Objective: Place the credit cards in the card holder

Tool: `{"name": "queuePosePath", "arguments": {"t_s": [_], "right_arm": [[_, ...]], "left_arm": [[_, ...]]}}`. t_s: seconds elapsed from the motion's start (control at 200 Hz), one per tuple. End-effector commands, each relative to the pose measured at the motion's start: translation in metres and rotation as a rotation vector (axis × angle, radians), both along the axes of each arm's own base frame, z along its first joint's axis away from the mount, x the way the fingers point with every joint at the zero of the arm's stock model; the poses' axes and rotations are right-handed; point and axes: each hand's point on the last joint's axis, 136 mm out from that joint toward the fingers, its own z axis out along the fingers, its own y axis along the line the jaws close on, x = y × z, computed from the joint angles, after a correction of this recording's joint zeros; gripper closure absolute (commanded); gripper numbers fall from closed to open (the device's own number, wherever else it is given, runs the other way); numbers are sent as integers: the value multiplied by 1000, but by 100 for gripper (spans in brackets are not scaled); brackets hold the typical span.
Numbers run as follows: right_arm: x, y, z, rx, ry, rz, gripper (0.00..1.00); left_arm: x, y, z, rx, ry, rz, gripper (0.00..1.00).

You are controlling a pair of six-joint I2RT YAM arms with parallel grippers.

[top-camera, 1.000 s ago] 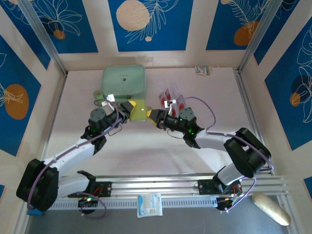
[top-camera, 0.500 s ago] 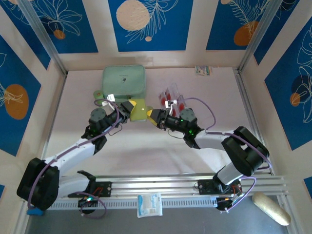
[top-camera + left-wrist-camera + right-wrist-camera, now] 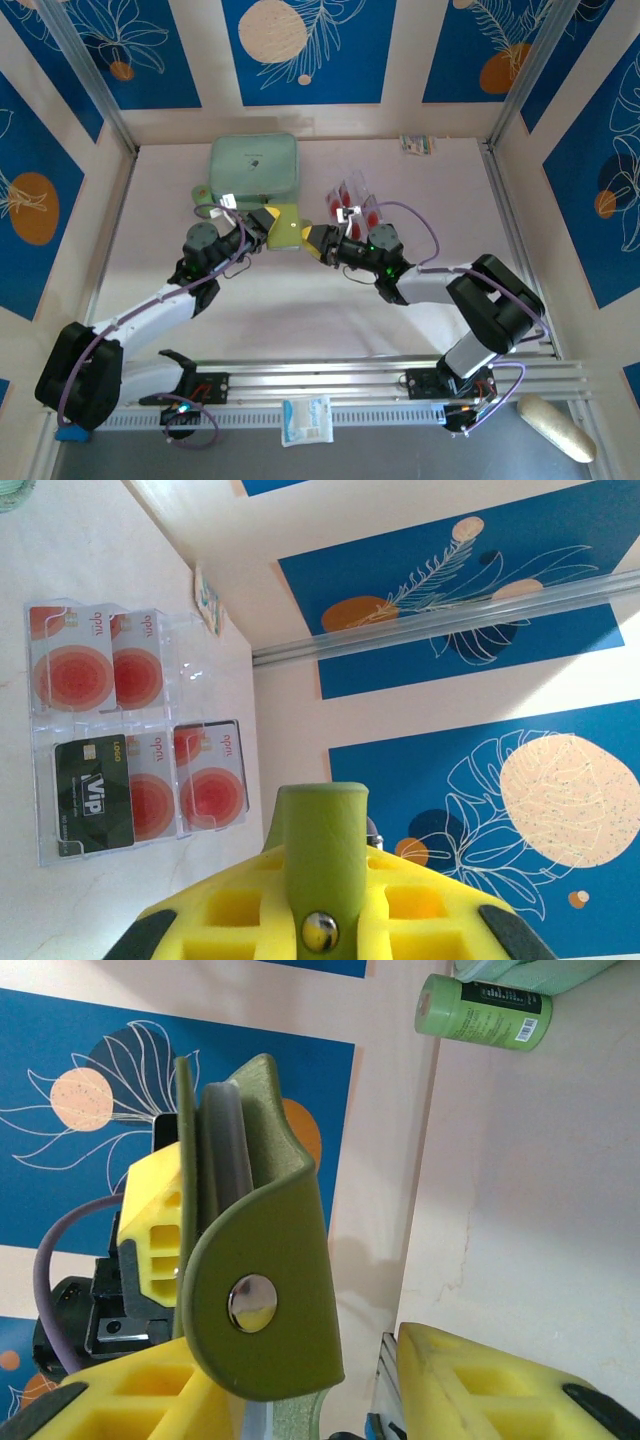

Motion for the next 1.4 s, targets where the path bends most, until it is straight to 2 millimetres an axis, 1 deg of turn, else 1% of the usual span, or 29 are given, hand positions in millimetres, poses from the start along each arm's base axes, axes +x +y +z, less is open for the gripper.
{"name": "queuePosePath", "arguments": {"t_s": [0.0, 0.095, 0.22, 0.395, 0.545, 0.64, 0.765, 0.83, 0.87, 0.9, 0.915, 0.93, 0.945, 0.975, 1.01, 1.03, 1.04, 1.255, 1.395], "right_arm": [[-1, 8, 17, 51, -36, 28, 57], [-1, 9, 17, 53, -38, 33, 57], [-2, 11, 22, 70, -49, 46, 59], [-5, 14, 28, 90, -65, 76, 65], [-6, 17, 33, 113, -76, 100, 74], [-6, 17, 30, 111, -70, 101, 81], [-5, 15, 27, 109, -63, 96, 100], [-5, 13, 25, 105, -64, 89, 100], [-4, 10, 23, 99, -63, 81, 100], [-4, 9, 20, 92, -59, 76, 100], [-5, 8, 19, 87, -59, 75, 100], [-5, 7, 17, 81, -57, 71, 100], [-5, 6, 16, 75, -55, 68, 100], [-6, 5, 13, 62, -54, 64, 100], [-6, 2, 9, 44, -50, 55, 100], [-7, 0, 5, 30, -46, 51, 100], [-8, 0, 4, 24, -46, 49, 100], [-19, -17, -33, -119, -14, 13, 100], [-32, -18, -56, -242, -14, 19, 100]], "left_arm": [[-4, -4, 7, -27, -23, -19, 100], [-4, -5, 5, -26, -20, -22, 100], [-4, -4, 2, -23, -15, -20, 100], [-4, -5, -7, -22, 3, -23, 100], [-4, -5, -11, -24, 9, -22, 100], [-4, -5, -10, -25, 7, -21, 100], [-4, -5, -11, -21, 6, -22, 100], [-4, -5, -13, -14, 9, -22, 100], [-4, -5, -14, -7, 9, -22, 86], [-5, -4, -16, -1, 11, -20, 66], [-5, -4, -17, 4, 12, -19, 59], [-5, -4, -19, 10, 16, -18, 49], [-5, -3, -20, 15, 17, -16, 41], [-6, -2, -24, 29, 23, -12, 29], [-6, 0, -27, 48, 28, -7, 17], [-7, 1, -30, 60, 33, -5, 4], [-7, 2, -30, 67, 30, -4, 1], [-15, 22, -50, 267, 30, 16, 0], [-23, 30, -64, 454, 44, -13, 0]]}}
